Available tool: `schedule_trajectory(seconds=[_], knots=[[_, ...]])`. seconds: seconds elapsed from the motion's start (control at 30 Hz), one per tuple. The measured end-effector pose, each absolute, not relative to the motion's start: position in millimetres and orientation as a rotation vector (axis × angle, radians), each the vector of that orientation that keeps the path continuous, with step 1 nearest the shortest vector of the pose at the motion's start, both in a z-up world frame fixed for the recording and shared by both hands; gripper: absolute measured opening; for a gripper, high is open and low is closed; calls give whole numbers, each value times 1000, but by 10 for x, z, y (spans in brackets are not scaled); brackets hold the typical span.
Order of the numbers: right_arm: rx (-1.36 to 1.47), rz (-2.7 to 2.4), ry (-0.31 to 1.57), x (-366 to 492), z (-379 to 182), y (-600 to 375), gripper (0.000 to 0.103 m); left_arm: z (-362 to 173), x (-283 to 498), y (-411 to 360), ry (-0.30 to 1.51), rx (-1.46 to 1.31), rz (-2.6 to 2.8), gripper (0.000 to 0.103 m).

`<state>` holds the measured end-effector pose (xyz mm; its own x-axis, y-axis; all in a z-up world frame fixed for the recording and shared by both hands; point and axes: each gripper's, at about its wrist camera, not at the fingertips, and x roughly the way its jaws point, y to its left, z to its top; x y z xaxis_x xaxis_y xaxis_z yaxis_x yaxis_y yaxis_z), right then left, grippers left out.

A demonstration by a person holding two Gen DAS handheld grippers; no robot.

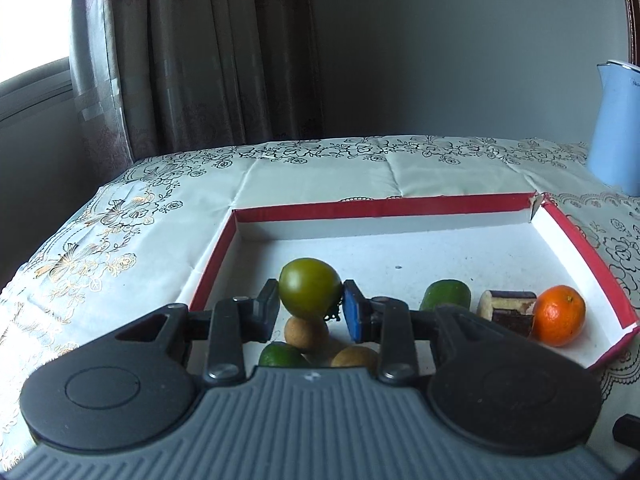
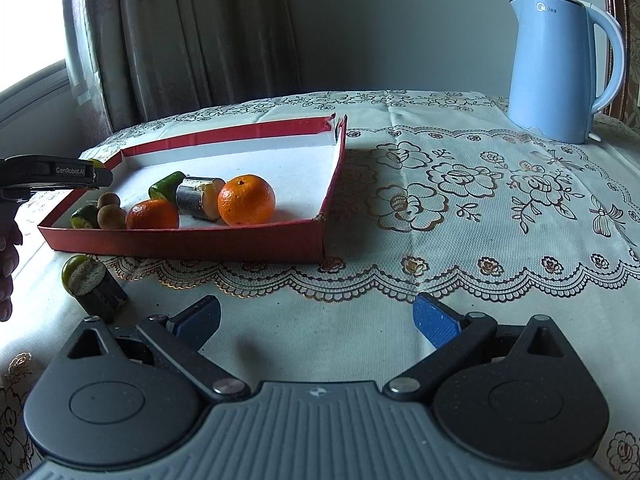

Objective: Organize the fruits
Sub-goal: 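Carry the green round fruit into the red box and open the left gripper, then lower the right gripper onto the cut eggplant piece and close it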

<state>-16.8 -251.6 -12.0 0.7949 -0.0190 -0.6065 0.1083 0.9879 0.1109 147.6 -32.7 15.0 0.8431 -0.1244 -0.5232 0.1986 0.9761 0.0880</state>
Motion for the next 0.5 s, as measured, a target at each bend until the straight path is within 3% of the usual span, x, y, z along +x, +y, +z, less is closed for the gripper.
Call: schedule_trajectory(seconds=[0.1, 0.17, 0.23, 0.37, 0.5], knots=[[150, -67, 646, -170, -120, -2529, 103, 107, 1494, -395, 556, 154, -170, 31], [158, -65, 643, -172, -119, -2537, 103, 112, 1470, -395, 540, 165, -147, 48], [168, -63, 638, -177, -118, -2557, 103, 144, 1419, -381, 511, 172, -125, 59], [170, -62, 638, -176, -114, -2558, 103, 233, 1292, -321, 473, 184, -102, 77], [173, -61, 637, -178, -112, -2558, 103, 270, 1134, -236, 462, 174, -91, 86]])
